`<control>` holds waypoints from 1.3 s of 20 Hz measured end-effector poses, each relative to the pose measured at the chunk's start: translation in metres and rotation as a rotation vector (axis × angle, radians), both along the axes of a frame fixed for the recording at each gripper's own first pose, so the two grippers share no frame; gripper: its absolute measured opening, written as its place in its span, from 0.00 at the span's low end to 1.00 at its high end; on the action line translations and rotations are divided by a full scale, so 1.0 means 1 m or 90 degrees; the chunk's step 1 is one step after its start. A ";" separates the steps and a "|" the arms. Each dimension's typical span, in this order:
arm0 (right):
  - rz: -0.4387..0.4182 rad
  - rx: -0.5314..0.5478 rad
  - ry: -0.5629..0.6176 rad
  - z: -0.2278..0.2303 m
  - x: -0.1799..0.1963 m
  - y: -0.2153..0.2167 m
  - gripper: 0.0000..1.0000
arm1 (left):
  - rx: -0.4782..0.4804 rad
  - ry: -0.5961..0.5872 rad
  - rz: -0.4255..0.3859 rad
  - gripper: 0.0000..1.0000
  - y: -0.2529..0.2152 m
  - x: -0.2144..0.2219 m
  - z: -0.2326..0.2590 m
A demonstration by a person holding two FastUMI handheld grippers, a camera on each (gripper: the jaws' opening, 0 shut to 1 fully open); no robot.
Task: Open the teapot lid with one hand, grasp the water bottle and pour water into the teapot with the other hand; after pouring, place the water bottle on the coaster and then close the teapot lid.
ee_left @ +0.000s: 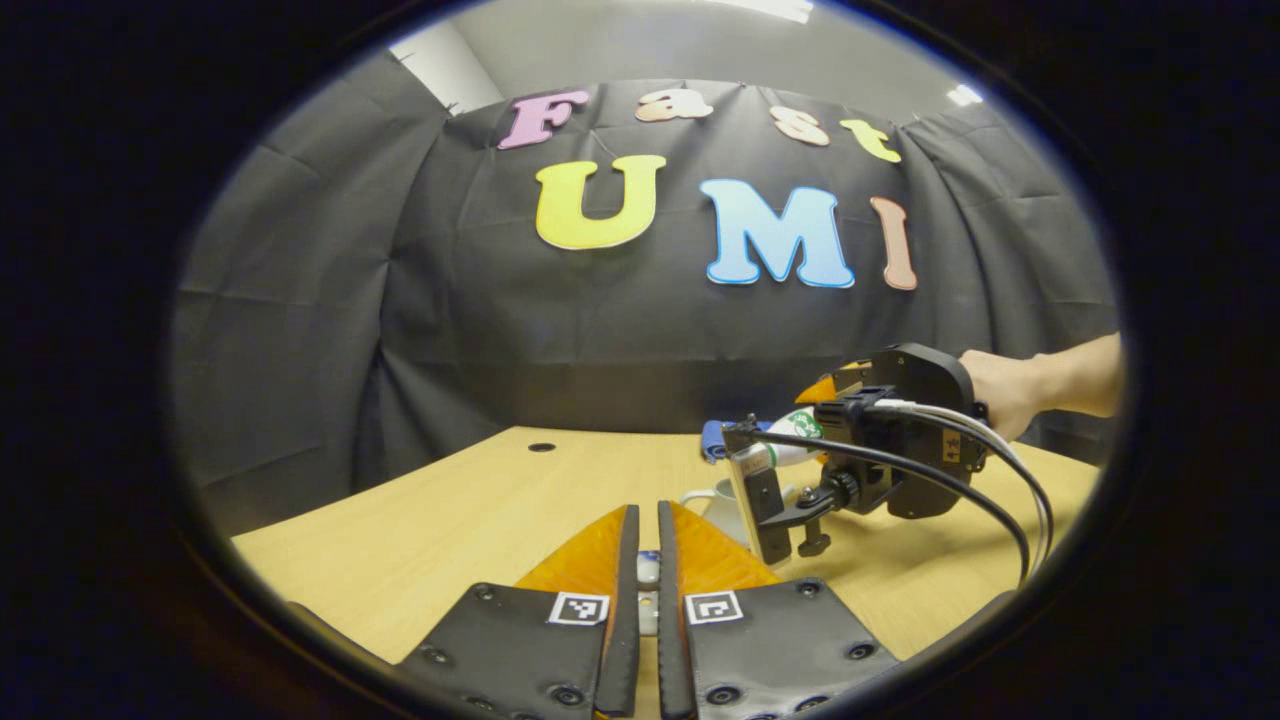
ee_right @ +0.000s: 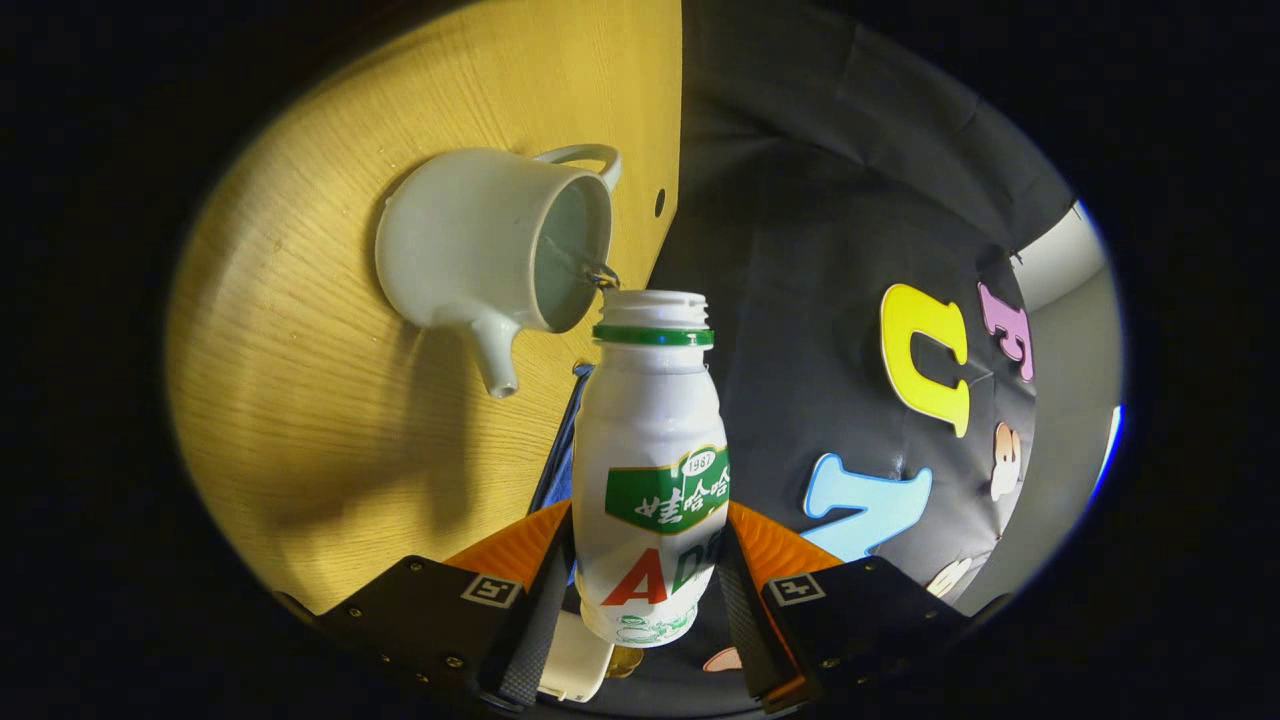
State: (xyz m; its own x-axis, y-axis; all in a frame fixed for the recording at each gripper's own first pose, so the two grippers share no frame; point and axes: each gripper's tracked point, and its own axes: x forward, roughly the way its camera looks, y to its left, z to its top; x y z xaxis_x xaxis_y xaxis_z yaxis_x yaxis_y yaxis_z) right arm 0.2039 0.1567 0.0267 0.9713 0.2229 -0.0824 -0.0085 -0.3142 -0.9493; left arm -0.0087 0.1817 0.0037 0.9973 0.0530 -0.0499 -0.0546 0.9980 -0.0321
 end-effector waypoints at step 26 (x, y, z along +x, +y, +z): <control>0.047 -0.090 -0.070 0.018 -0.001 0.006 0.74 | 0.036 0.018 0.000 0.18 -0.004 -0.012 -0.005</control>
State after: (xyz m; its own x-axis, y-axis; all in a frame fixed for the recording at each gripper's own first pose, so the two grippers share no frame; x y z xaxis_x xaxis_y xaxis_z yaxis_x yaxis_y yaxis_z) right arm 0.2025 0.1627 0.0444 0.9577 0.2876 -0.0125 0.1208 -0.4409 -0.8894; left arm -0.0203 0.1776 -0.0018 0.9956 0.0559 -0.0752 -0.0540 0.9982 0.0263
